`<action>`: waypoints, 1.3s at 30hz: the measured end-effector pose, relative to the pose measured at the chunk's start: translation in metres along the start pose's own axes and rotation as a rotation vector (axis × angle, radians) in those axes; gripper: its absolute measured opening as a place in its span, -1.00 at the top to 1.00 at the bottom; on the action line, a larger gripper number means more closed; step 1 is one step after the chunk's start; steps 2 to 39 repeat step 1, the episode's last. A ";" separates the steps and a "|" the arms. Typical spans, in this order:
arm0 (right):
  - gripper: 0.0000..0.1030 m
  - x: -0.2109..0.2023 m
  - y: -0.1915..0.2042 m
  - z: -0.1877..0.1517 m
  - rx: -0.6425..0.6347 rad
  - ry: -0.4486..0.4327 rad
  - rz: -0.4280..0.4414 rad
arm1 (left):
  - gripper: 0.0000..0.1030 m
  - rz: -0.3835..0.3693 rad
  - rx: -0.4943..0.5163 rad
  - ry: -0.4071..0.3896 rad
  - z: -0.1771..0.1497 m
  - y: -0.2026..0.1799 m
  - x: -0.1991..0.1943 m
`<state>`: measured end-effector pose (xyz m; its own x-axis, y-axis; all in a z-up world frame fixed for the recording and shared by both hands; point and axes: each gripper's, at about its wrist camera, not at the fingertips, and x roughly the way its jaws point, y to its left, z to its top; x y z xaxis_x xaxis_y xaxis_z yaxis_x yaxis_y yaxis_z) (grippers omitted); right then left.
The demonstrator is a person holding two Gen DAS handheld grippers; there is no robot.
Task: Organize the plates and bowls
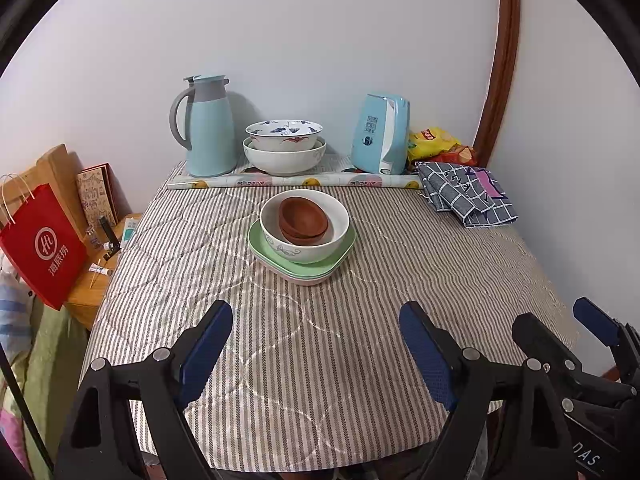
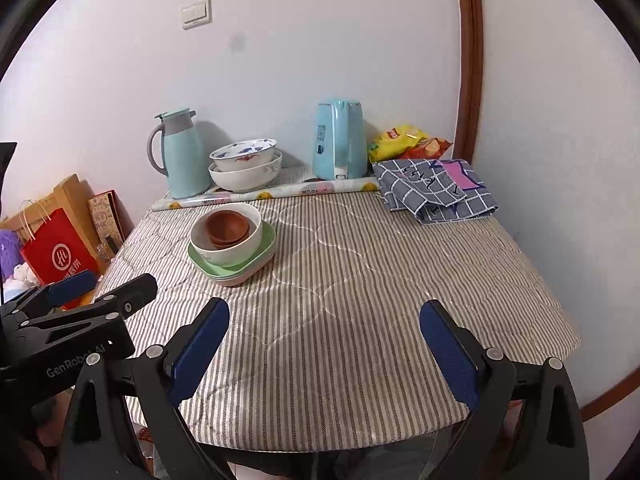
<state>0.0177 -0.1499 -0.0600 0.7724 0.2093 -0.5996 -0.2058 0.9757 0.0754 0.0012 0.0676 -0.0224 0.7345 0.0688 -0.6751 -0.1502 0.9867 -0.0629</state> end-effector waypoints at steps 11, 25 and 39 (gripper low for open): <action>-0.85 0.002 0.000 0.000 0.002 0.002 0.004 | -0.65 0.000 0.000 0.000 0.000 0.000 0.002; -0.85 0.002 0.000 0.000 0.002 0.002 0.004 | -0.65 0.000 0.000 0.000 0.000 0.000 0.002; -0.85 0.002 0.000 0.000 0.002 0.002 0.004 | -0.65 0.000 0.000 0.000 0.000 0.000 0.002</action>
